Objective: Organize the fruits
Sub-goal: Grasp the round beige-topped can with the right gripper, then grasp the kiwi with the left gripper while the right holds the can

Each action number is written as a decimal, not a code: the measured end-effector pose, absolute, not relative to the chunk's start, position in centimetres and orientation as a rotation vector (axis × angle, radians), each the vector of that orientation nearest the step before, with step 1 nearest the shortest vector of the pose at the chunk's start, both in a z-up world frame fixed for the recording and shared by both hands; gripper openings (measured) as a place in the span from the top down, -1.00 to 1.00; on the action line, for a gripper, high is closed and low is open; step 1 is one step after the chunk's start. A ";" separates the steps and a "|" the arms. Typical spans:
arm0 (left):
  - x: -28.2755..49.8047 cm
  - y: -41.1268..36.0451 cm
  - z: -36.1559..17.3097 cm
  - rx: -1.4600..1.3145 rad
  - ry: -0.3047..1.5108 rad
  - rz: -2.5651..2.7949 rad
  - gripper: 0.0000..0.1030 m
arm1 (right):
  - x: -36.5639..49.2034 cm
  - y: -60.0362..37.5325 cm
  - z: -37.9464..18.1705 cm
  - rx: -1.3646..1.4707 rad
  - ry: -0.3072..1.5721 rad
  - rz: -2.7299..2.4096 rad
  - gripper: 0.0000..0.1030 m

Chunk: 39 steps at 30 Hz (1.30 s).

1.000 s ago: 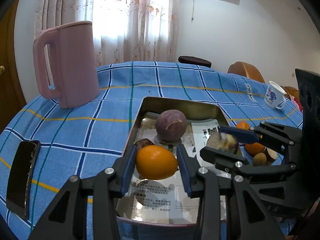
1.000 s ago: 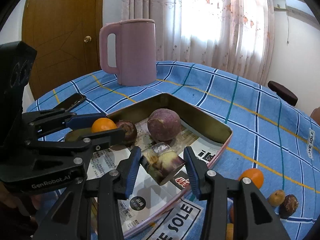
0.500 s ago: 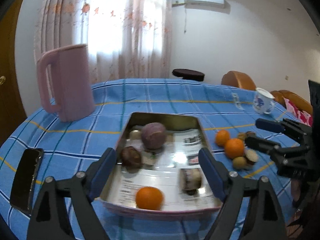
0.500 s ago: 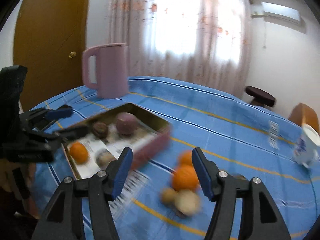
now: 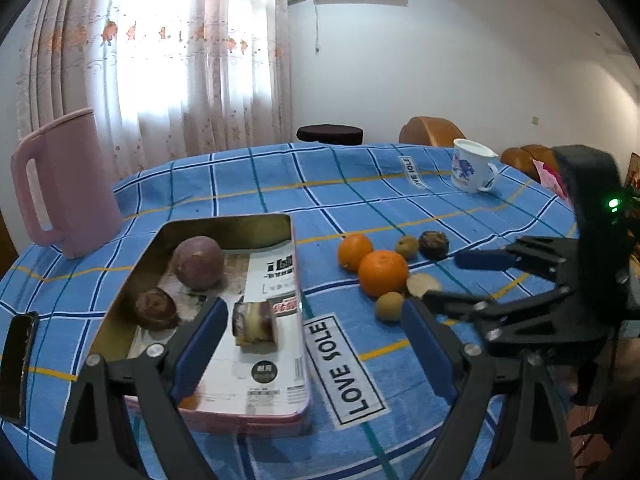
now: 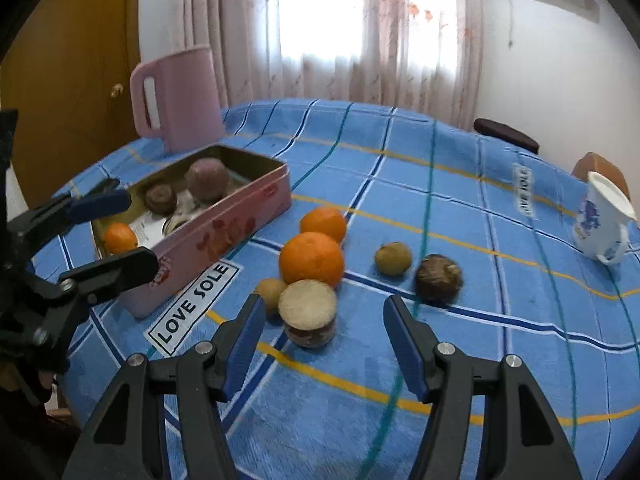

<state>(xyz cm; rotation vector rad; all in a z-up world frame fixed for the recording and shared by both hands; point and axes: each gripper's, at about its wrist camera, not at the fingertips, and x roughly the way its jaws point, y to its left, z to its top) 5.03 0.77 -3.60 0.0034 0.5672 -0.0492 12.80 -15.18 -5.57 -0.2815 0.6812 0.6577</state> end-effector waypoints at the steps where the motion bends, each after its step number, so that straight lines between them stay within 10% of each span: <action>1: 5.0 0.7 -3.7 0.002 0.568 -0.047 -0.76 | 12.9 -14.8 -5.8 -0.295 0.691 0.656 -0.22; 8: 5.3 0.0 -4.0 0.003 0.580 -0.066 -0.76 | 14.9 -15.0 -6.7 -0.188 0.798 0.720 0.30; 16: 6.2 -3.0 -3.9 0.055 0.593 -0.117 -0.71 | 13.4 -18.1 -5.1 -0.179 0.672 0.568 0.30; 30: 10.6 -6.3 -6.2 0.075 0.765 -0.146 0.18 | 14.2 -20.3 -4.6 -0.144 0.644 0.517 0.29; 39: 12.0 -5.6 -6.8 0.035 0.819 -0.147 0.21 | 14.2 -20.2 -4.8 -0.147 0.657 0.529 0.29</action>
